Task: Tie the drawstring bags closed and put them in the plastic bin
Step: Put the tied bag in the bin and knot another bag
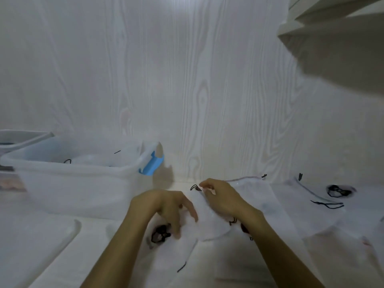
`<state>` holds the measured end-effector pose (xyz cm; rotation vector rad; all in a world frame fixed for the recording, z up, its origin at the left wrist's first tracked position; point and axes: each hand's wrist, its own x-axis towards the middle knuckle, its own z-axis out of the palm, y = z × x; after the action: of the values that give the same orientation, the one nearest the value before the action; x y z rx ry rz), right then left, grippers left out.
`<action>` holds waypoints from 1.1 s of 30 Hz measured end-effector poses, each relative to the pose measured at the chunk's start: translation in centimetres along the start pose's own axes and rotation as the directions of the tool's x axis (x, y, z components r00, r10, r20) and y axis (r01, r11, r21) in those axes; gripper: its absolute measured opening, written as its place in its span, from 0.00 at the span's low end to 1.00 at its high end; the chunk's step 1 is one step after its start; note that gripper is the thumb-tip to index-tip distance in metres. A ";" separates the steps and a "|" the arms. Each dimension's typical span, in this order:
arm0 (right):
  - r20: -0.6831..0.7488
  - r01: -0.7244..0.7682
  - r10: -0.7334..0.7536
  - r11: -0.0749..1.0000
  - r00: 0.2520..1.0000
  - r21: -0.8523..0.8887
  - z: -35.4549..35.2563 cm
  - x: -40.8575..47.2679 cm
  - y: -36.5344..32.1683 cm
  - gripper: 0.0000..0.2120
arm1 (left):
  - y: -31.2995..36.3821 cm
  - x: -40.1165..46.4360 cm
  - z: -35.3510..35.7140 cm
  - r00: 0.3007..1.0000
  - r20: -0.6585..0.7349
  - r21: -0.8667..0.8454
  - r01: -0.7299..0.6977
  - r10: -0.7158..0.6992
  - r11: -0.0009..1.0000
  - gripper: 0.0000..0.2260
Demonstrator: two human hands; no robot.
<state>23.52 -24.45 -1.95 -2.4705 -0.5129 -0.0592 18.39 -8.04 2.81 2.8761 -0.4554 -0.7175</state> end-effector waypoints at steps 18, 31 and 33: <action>-0.071 -0.004 0.021 0.974 0.997 0.226 -4.5 -1.2 -1.6 0.04 | -0.7 -0.9 -1.2 0.949 -0.281 -0.257 -0.217 0.142 0.942 0.35; -0.436 0.106 0.734 0.451 0.521 0.886 -4.5 -0.9 -3.1 0.10 | 4.2 -4.4 -3.4 0.603 -0.787 -0.452 -0.420 -0.130 0.787 0.40; -0.408 0.114 0.755 0.411 0.513 0.904 -4.3 -0.9 -3.5 0.13 | 4.7 -5.9 -3.7 0.703 -0.707 -0.393 -0.478 0.074 0.786 0.38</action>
<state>21.75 -24.64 3.33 -1.1950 0.4182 -0.5694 14.00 -10.29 9.64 2.1941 -0.4738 0.2369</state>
